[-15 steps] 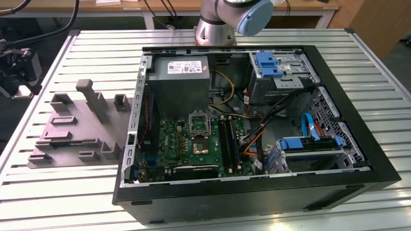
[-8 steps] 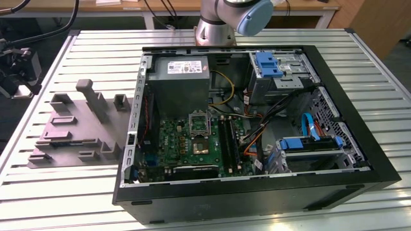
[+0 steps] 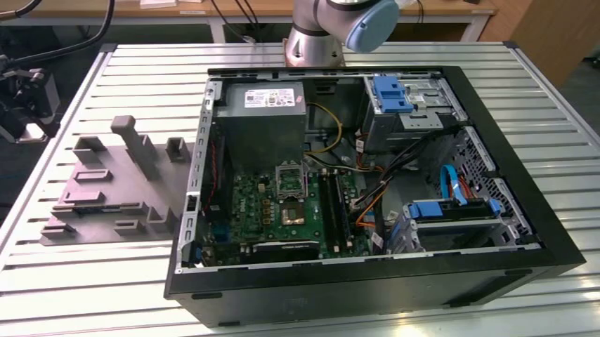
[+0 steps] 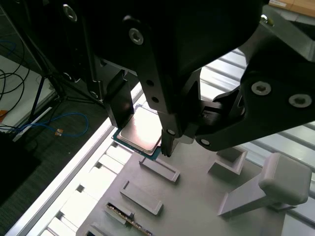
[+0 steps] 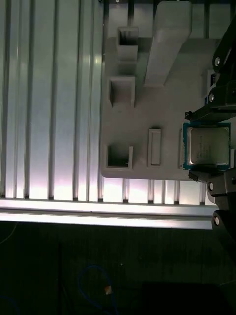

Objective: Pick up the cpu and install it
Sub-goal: 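Pick up the cpu and move it towards the insertion slot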

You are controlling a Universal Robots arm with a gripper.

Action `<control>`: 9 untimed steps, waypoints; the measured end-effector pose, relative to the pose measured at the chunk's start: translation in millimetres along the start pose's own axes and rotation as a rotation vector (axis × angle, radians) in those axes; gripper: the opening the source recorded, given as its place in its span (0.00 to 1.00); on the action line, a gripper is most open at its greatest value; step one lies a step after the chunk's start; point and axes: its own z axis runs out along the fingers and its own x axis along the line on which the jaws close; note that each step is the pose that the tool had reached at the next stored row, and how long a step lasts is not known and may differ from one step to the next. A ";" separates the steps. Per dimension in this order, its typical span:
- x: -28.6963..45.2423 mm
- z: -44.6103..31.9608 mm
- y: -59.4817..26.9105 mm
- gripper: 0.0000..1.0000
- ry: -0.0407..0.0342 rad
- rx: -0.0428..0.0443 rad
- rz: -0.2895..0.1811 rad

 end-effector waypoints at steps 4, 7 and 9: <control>0.0 -1.6 0.1 0.47 0.0002 0.0002 0.000; 0.0 -3.3 0.1 0.47 0.0000 0.0000 0.000; 0.0 -4.6 0.2 0.47 0.0001 0.0001 0.000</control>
